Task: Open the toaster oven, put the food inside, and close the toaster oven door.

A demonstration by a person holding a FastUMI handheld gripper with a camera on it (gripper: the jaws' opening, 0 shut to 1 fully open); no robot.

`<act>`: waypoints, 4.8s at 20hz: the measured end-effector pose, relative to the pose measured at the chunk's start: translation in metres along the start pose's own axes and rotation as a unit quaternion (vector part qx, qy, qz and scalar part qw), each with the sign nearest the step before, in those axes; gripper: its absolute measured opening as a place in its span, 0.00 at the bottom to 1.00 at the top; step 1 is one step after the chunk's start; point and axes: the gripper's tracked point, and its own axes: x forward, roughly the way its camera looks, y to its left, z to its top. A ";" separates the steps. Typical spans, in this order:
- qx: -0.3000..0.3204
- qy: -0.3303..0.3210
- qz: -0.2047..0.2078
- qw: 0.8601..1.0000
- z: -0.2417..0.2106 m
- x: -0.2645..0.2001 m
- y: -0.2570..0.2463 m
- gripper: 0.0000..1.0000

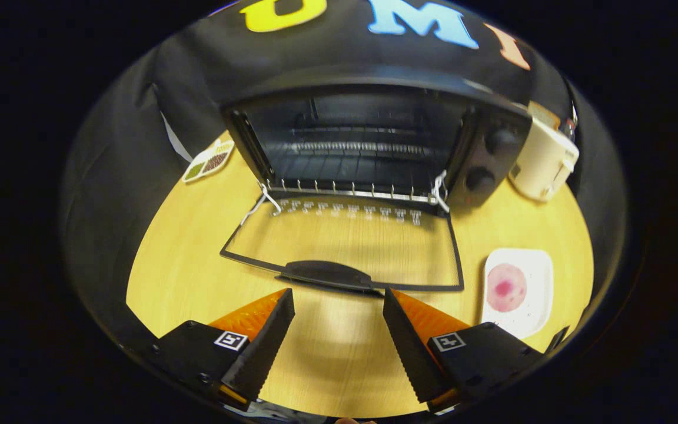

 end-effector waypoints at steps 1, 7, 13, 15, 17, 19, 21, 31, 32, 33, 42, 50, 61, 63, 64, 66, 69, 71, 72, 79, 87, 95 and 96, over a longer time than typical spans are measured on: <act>0.003 -0.002 0.001 1.000 -0.003 0.000 -0.004 0.98; -0.047 -0.033 -0.004 0.998 0.004 -0.035 -0.031 0.99; -0.079 -0.076 -0.030 0.994 0.015 -0.098 -0.095 0.99; -0.068 -0.086 -0.046 0.993 0.020 -0.114 -0.127 0.99; -0.053 -0.091 -0.056 0.993 0.026 -0.125 -0.158 0.99; -0.034 -0.089 -0.062 0.993 0.029 -0.128 -0.188 0.99; -0.015 -0.080 -0.058 0.995 0.028 -0.128 -0.213 0.99; 0.051 0.064 -0.019 0.996 0.009 -0.074 -0.301 0.99; 0.051 0.083 -0.014 0.995 0.004 -0.068 -0.300 0.99; 0.047 0.100 -0.015 0.994 0.000 -0.061 -0.301 0.99; 0.043 0.188 -0.051 0.980 -0.029 -0.032 -0.302 0.84; 0.059 0.173 -0.069 0.981 -0.030 -0.027 -0.297 0.42; 0.036 0.147 -0.060 0.987 -0.027 -0.030 -0.304 0.02; 0.045 0.156 -0.051 0.986 -0.028 -0.031 -0.302 0.02; 0.054 0.160 -0.044 0.985 -0.028 -0.031 -0.302 0.02; 0.075 0.162 -0.035 0.983 -0.028 -0.031 -0.302 0.02; 0.116 0.160 -0.016 0.980 -0.033 -0.033 -0.296 0.02; 0.149 0.150 0.003 0.977 -0.035 -0.037 -0.290 0.02; 0.166 0.144 0.013 0.976 -0.035 -0.040 -0.285 0.02; 0.245 0.092 0.072 0.962 -0.028 -0.066 -0.264 0.02; 0.299 0.034 0.115 0.947 -0.014 -0.111 -0.245 0.02; 0.335 -0.007 0.167 0.927 -0.001 -0.154 -0.204 0.02; 0.338 -0.009 0.173 0.925 0.001 -0.157 -0.195 0.02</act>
